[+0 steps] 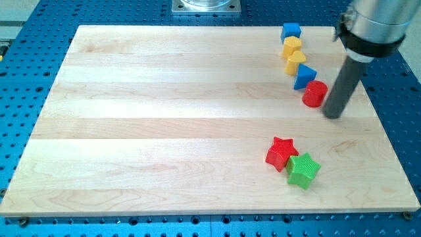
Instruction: Move the red circle to the bottom of the triangle
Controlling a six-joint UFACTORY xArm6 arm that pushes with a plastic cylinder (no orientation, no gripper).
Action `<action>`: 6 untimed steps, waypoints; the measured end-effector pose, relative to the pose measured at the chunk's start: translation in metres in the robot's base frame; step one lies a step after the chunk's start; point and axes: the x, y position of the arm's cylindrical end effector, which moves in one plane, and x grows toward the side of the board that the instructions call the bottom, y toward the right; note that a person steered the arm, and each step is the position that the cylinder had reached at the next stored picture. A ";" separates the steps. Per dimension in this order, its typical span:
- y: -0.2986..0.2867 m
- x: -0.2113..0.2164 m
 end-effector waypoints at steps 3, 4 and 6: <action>-0.007 -0.035; -0.011 -0.035; -0.003 0.074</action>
